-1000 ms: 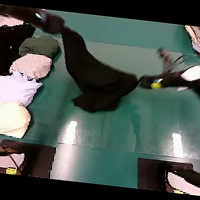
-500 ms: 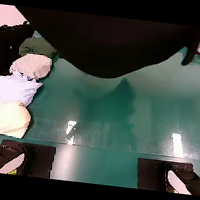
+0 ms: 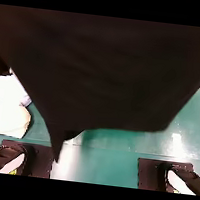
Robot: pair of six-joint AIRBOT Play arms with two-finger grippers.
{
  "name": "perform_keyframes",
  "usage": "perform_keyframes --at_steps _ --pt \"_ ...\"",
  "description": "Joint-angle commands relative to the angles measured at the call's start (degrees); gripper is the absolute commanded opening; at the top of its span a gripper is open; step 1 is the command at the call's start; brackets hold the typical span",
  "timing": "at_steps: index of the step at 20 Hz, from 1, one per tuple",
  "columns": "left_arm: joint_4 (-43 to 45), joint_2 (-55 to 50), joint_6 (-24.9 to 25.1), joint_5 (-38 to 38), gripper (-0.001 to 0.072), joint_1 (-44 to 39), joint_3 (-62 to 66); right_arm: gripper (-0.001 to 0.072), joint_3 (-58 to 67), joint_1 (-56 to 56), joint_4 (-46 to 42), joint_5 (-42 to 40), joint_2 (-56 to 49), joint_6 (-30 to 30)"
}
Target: Fold the shirts.
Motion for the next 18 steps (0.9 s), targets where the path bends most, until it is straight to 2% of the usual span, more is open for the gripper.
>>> perform_keyframes --at_steps 1,3,5,8,9,12,13,14,15,16,18 --pt "0.02 -6.54 0.07 -8.46 0.0020 0.00 -6.45 0.0013 -2.25 0.00 -0.79 6.27 -9.33 2.75" --pt "0.02 -12.02 0.11 -11.21 0.0020 0.00 -13.57 0.0013 -8.17 0.00 -0.74 7.76 -15.87 2.75" --pt "0.04 -18.03 0.55 -9.66 0.0021 0.00 -21.77 0.0013 -13.33 0.00 -0.81 6.21 -21.79 2.38" --pt "-0.11 -28.20 1.57 0.02 0.0021 0.00 -30.34 0.0013 -17.81 -0.07 -0.83 -0.96 -29.53 1.99" --pt "-0.22 -32.00 3.13 2.62 0.0021 0.00 -30.53 0.0014 -17.46 -0.04 -0.79 -2.60 -31.85 2.01" --pt "-0.17 -38.51 3.54 10.56 0.0022 0.02 -30.47 0.0014 -13.46 0.00 -0.79 -4.13 -37.05 2.08" --pt "-0.02 -39.17 3.52 12.70 0.0109 0.02 -30.47 0.0014 -11.74 -0.02 -0.76 -4.31 -38.32 2.08" --pt "0.31 -39.26 3.48 14.25 0.0409 0.02 -30.47 0.0018 -10.19 -0.02 -0.74 -4.33 -39.19 2.08" --pt "0.61 -39.26 3.15 14.67 0.0620 0.07 -29.99 0.0130 -8.81 -0.11 -0.74 -4.04 -39.82 2.08" --pt "1.46 -39.15 3.02 13.35 0.0620 0.33 -29.07 0.0349 -7.34 -0.22 -0.70 -3.30 -40.26 2.10" --pt "2.89 -38.95 2.86 5.73 0.0620 2.80 -25.62 0.0368 -5.99 -0.81 -0.74 -0.42 -39.52 2.08"
